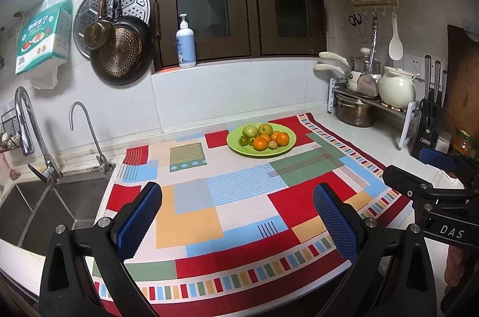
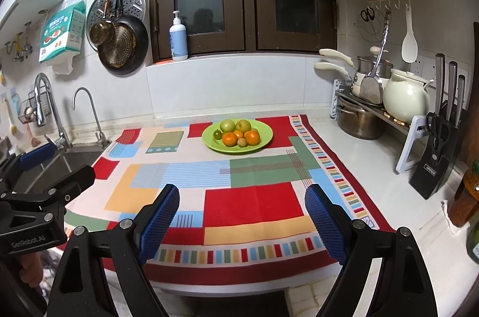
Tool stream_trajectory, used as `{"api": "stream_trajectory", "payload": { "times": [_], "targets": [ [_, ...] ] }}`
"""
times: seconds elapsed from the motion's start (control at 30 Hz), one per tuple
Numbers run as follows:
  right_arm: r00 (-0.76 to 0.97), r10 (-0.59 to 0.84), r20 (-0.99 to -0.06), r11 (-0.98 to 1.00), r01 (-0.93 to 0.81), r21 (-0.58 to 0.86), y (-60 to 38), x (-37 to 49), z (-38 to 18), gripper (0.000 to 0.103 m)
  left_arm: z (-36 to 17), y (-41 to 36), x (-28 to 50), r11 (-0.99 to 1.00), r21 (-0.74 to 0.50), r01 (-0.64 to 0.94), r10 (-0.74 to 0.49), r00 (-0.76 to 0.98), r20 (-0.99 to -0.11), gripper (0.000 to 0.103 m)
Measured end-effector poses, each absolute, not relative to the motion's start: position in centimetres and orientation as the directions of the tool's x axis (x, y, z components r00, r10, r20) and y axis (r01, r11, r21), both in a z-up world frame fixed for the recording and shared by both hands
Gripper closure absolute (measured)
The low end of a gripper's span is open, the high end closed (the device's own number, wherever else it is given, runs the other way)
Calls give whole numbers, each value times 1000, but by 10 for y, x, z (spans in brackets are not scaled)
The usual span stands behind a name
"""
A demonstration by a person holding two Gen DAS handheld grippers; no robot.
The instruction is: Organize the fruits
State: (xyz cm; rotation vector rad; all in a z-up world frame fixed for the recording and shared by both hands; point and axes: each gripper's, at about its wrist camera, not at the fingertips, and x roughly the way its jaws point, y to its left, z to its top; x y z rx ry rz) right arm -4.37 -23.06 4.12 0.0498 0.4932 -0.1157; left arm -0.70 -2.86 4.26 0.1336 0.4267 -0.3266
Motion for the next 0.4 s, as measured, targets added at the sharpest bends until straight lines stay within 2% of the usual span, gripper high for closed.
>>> {"api": "stream_trajectory", "payload": {
  "times": [0.4],
  "targets": [
    [870,-93,-484,993,119,23,-231,-41,40,17,38,-26,0,942,51,331,-277,854,-440,0]
  ]
}}
